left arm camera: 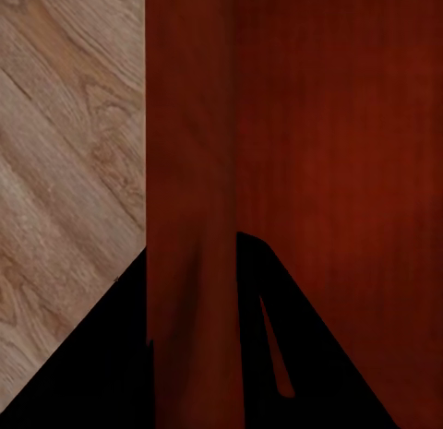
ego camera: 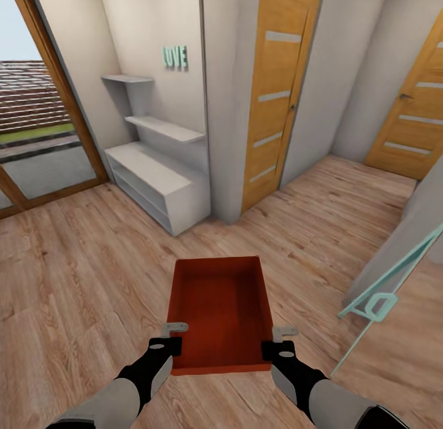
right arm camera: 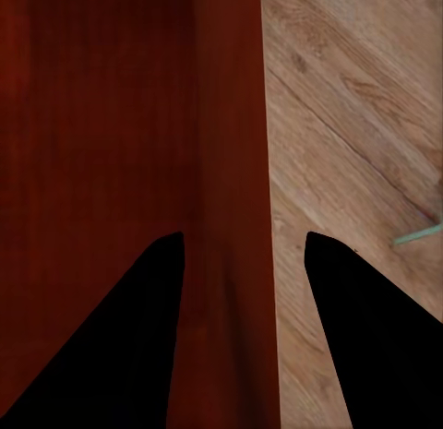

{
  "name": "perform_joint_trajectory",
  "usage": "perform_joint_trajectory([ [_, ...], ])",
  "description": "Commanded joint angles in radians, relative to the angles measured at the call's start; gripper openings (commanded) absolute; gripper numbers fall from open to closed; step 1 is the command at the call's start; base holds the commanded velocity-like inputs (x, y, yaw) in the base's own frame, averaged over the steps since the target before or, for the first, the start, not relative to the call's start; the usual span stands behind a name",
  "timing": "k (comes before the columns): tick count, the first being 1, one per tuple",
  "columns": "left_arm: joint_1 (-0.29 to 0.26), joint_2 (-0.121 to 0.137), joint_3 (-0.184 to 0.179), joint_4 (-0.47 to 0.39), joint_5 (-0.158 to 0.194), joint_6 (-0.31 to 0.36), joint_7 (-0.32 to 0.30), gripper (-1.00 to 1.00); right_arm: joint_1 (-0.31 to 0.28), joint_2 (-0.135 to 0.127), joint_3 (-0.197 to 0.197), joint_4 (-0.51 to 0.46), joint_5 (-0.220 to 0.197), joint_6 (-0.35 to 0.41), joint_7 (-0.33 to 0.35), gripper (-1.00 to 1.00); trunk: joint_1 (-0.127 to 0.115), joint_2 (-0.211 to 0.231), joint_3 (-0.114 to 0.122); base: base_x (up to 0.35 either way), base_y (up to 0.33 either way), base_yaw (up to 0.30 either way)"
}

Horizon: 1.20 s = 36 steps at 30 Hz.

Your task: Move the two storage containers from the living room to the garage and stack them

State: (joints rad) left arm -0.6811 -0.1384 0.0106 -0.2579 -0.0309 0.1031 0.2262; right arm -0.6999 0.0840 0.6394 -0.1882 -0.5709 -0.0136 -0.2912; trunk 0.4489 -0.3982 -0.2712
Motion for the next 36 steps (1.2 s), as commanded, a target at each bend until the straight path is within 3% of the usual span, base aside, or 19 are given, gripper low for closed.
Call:
perform_joint_trajectory([
  [1,0.0,0.097,0.028,-0.001,0.049,0.006,-0.073,-1.0,-0.001,-0.02,-0.035,-0.007,0.003,-0.028,-0.002,-1.0,0.001,-0.002,-0.002,0.324,0.0,0.0],
  [8,0.0,0.097,0.028,-0.001,0.049,0.006,-0.073,-1.0,-0.001,-0.02,-0.035,-0.007,0.002,-0.028,-0.002,-1.0,0.001,-0.002,-0.002,0.324,0.0,-0.058],
  [28,0.0,0.097,0.029,-0.001,0.049,0.006,-0.073,-1.0,-0.001,-0.02,-0.035,-0.007,0.002,-0.028,-0.002,-1.0,0.001,-0.002,-0.002,0.324,0.0,-0.244],
  [36,0.0,0.097,0.028,-0.001,0.049,0.006,-0.073,-1.0,-0.001,-0.02,-0.035,-0.007,0.003,-0.028,-0.002,-1.0,0.001,-0.002,-0.002,0.324,0.0,-0.093],
])
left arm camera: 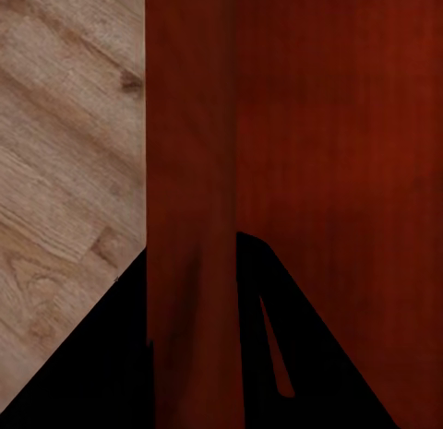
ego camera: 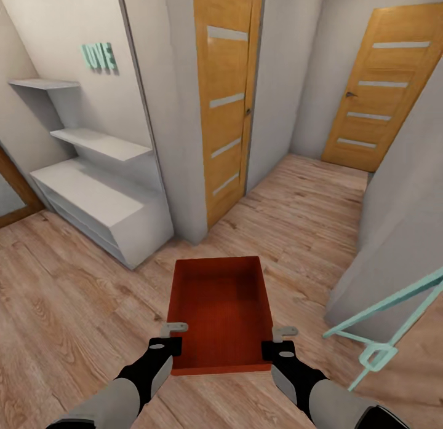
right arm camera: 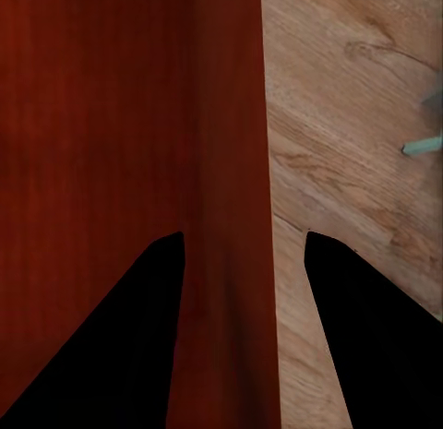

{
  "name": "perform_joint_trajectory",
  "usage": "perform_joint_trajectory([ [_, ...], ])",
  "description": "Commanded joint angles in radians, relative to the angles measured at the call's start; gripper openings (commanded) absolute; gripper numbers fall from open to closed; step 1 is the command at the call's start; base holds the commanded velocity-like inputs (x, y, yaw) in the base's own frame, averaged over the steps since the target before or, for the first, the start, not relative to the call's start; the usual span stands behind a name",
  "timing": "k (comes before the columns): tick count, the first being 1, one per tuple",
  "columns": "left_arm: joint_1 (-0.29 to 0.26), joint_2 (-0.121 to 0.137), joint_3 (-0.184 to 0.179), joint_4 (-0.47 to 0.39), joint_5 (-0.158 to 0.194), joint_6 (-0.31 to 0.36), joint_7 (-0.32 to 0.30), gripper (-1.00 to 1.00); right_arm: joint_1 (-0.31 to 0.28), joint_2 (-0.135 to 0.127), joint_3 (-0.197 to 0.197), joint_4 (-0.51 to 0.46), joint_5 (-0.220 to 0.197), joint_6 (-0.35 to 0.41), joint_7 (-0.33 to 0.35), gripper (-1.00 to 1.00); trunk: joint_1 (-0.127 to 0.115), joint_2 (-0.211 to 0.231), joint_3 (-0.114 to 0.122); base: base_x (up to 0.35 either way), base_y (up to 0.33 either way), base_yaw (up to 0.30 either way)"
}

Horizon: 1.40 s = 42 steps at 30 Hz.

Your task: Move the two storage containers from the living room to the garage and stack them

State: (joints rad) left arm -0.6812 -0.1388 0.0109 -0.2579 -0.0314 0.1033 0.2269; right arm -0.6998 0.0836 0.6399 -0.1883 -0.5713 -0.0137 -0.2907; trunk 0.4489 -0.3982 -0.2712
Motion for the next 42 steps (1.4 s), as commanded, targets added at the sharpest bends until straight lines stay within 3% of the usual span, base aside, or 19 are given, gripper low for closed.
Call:
perform_joint_trajectory([
  [1,0.0,0.097,0.028,-0.001,0.05,0.006,-0.074,-1.0,-0.001,-0.019,-0.036,-0.007,0.003,-0.028,-0.002,-1.0,0.001,-0.002,-0.002,0.324,0.0,-0.008],
  [18,0.0,0.097,0.028,-0.001,0.05,0.006,-0.074,-1.0,-0.001,-0.018,-0.034,-0.007,0.004,-0.028,-0.002,-1.0,0.001,-0.002,-0.002,0.324,0.0,-0.016],
  [42,0.0,0.097,0.028,-0.001,0.049,0.006,-0.074,-1.0,-0.001,-0.018,-0.034,-0.007,0.004,-0.028,-0.002,-1.0,0.001,-0.002,-0.002,0.324,0.0,-0.261],
])
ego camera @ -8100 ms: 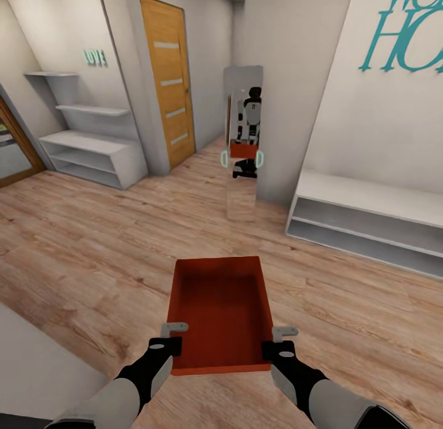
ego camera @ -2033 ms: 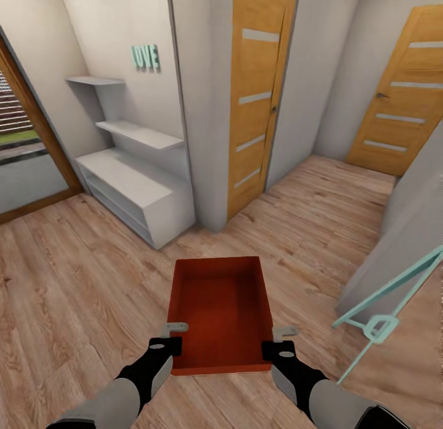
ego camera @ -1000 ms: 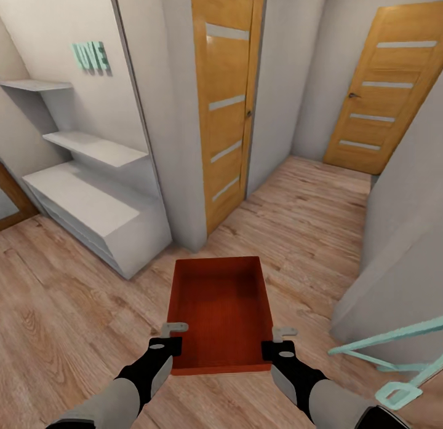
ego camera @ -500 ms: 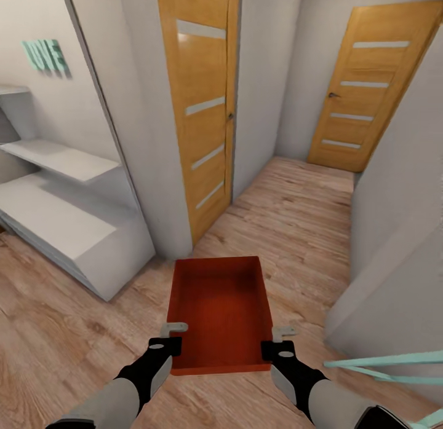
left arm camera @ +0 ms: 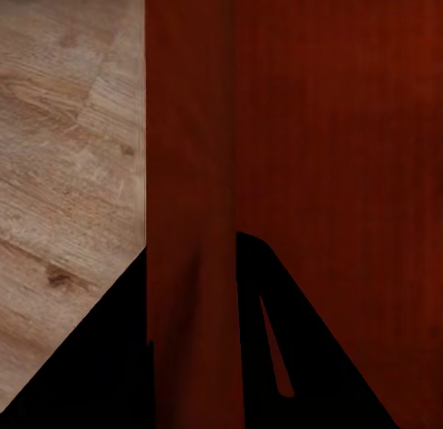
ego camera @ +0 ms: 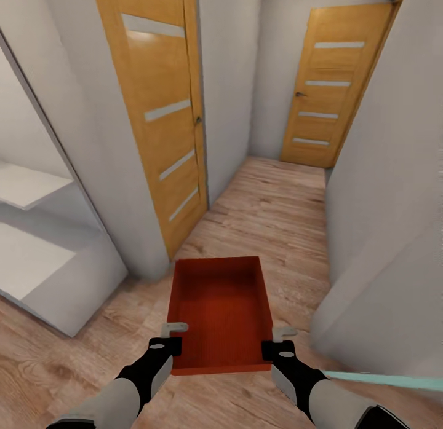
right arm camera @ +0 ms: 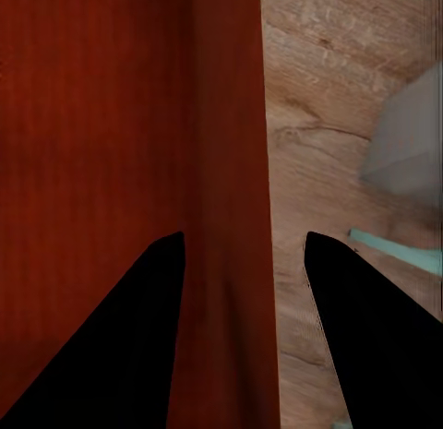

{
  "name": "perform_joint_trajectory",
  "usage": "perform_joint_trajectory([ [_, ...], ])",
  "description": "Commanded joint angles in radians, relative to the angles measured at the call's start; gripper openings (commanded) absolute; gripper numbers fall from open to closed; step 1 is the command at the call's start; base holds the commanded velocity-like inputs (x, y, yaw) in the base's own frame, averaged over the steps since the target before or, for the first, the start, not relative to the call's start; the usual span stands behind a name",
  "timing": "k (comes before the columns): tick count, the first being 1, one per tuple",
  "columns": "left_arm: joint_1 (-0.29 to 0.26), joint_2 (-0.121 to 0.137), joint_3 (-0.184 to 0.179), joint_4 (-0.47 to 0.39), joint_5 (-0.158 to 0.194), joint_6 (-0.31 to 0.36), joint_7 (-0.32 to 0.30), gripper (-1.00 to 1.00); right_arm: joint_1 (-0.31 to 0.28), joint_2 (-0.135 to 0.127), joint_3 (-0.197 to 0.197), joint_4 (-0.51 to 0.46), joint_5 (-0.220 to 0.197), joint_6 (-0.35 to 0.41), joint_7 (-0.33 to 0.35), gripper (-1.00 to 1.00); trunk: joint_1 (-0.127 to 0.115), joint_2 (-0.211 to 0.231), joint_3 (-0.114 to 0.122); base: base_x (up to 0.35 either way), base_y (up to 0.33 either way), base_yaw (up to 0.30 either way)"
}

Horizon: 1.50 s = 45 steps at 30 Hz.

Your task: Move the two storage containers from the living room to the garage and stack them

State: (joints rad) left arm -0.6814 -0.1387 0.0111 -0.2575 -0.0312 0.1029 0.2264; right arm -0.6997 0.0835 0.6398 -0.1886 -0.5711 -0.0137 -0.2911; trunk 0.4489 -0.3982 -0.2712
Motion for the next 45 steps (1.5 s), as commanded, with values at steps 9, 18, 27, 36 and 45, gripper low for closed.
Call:
perform_joint_trajectory([
  [9,0.0,0.097,0.027,-0.002,0.049,0.006,-0.073,-1.0,-0.001,-0.019,-0.035,-0.006,0.004,-0.028,-0.002,-1.0,0.001,-0.002,-0.002,0.324,0.0,-0.251],
  [18,0.0,0.097,0.028,-0.002,0.049,0.006,-0.073,-1.0,-0.001,-0.019,-0.034,-0.006,0.004,-0.028,-0.002,-1.0,0.001,-0.002,-0.002,0.324,0.0,-0.021],
  [27,0.0,0.097,0.027,-0.002,0.05,0.006,-0.073,-1.0,-0.001,-0.019,-0.034,-0.006,0.003,-0.028,-0.002,-1.0,0.001,-0.002,-0.002,0.324,0.0,0.0],
  [36,0.0,0.097,0.027,-0.002,0.05,0.006,-0.073,-1.0,-0.001,-0.019,-0.034,-0.006,0.003,-0.028,-0.002,-1.0,0.001,-0.002,-0.002,0.324,0.0,0.0],
  [45,0.0,0.097,0.028,-0.002,0.05,0.006,-0.073,-1.0,-0.001,-0.019,-0.034,-0.006,0.004,-0.028,-0.002,-1.0,0.001,-0.002,-0.002,0.324,0.0,0.0],
])
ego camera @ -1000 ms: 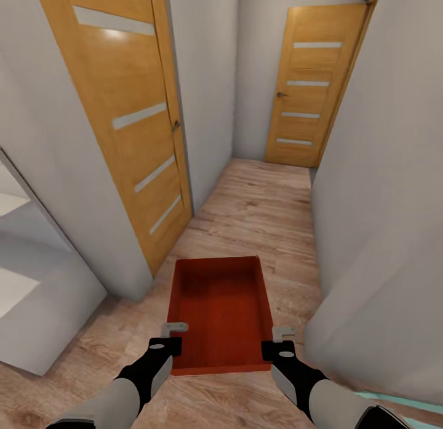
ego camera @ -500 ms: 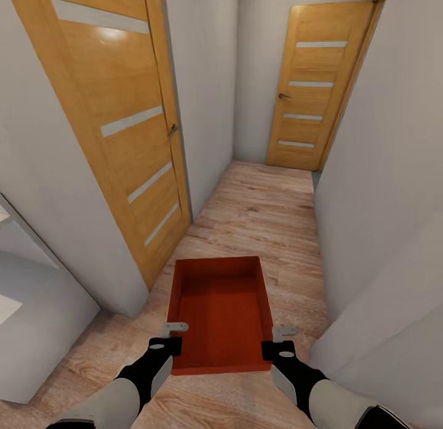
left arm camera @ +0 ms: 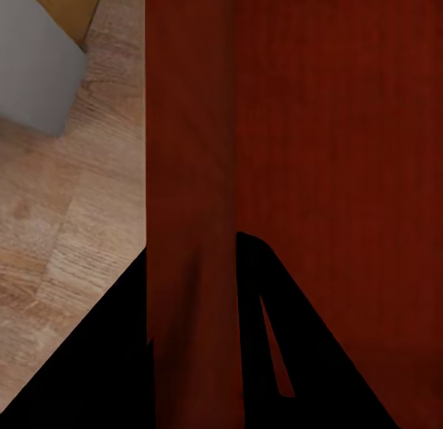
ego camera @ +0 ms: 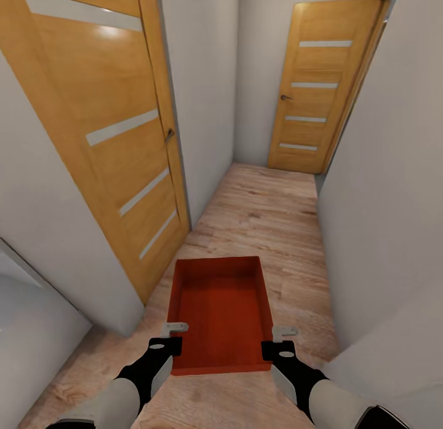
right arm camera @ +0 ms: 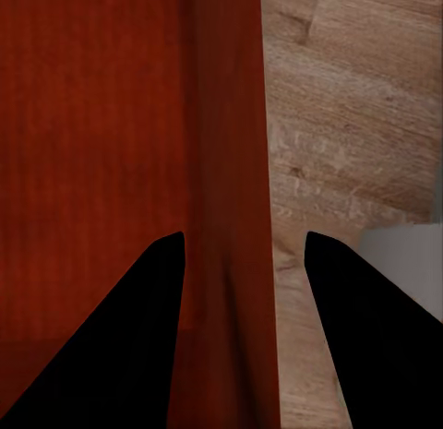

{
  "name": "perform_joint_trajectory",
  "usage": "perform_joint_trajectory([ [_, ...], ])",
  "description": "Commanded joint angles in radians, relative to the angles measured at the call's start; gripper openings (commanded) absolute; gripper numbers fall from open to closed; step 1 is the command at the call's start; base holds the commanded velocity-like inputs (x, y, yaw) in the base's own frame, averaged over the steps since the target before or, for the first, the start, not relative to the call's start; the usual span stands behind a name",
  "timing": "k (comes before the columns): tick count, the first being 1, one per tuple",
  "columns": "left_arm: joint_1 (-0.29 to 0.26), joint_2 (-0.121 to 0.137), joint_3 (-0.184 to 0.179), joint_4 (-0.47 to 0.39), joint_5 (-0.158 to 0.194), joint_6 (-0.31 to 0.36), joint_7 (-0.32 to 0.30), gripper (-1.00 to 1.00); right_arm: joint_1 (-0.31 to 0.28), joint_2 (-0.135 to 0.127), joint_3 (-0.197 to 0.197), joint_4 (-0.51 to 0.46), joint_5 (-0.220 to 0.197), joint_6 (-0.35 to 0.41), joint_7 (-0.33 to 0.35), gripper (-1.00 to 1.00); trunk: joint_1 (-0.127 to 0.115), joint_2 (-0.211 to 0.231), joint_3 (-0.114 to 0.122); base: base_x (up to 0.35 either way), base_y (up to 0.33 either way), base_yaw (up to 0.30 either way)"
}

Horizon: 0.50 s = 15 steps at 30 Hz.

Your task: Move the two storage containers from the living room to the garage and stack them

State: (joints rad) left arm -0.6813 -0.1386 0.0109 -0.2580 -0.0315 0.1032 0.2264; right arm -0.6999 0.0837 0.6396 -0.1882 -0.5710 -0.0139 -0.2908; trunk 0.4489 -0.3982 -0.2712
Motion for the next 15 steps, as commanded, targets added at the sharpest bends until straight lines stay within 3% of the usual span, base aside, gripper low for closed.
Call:
perform_joint_trajectory([
  [1,0.0,0.097,0.028,-0.001,0.05,0.006,-0.073,-1.0,-0.001,-0.019,-0.034,-0.007,0.003,-0.027,-0.002,-1.0,0.001,-0.002,-0.002,0.324,0.0,0.0],
  [9,0.0,0.097,0.028,-0.001,0.049,0.006,-0.073,-1.0,-0.001,-0.019,-0.033,-0.007,0.003,-0.027,-0.002,-1.0,0.001,-0.002,-0.002,0.324,0.0,-0.007],
  [15,0.0,0.097,0.027,-0.001,0.05,0.006,-0.073,-1.0,-0.001,-0.019,-0.034,-0.007,0.003,-0.027,-0.002,-1.0,0.001,-0.002,-0.002,0.324,0.0,-0.191],
])
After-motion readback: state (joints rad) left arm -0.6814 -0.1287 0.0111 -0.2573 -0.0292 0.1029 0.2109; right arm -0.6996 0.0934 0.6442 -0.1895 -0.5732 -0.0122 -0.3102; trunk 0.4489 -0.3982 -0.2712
